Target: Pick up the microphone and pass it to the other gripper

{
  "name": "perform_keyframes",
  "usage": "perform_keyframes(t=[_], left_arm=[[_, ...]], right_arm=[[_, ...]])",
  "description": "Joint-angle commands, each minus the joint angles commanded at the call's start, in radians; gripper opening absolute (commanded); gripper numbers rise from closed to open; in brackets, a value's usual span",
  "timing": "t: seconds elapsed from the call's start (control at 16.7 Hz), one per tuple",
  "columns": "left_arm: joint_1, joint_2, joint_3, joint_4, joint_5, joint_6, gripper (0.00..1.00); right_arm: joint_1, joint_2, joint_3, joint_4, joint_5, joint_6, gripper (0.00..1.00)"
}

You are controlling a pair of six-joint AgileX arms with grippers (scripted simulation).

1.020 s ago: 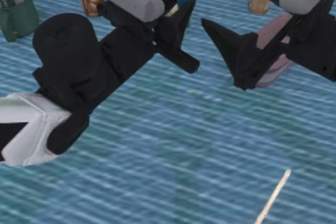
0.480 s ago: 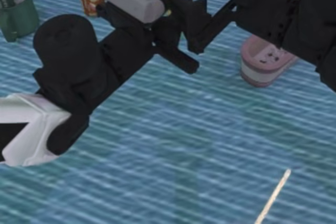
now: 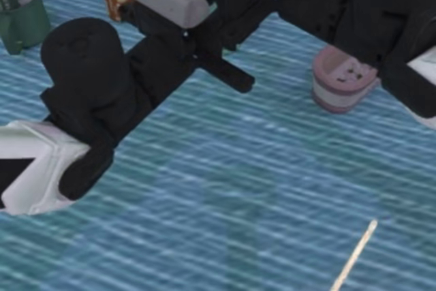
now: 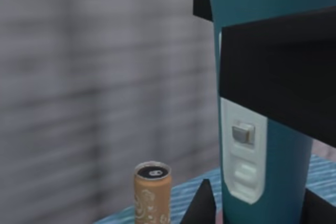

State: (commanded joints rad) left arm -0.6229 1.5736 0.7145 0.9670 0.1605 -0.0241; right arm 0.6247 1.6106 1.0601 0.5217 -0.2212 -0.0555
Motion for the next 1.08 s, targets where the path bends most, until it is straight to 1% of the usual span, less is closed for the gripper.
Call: perform_keyframes(t=[0.78,0.84,1.08], left_arm=[[0.000,0.000,0.000,0.000,0.000,0.000,0.00],[0.000,0.000,0.000,0.000,0.000,0.000,0.00],[0.000,0.000,0.000,0.000,0.000,0.000,0.00]], right_arm=[[0.000,0.000,0.000,0.000,0.000,0.000,0.02],[0.000,0.000,0.000,0.000,0.000,0.000,0.00],[0.000,0.000,0.000,0.000,0.000,0.000,0.00]])
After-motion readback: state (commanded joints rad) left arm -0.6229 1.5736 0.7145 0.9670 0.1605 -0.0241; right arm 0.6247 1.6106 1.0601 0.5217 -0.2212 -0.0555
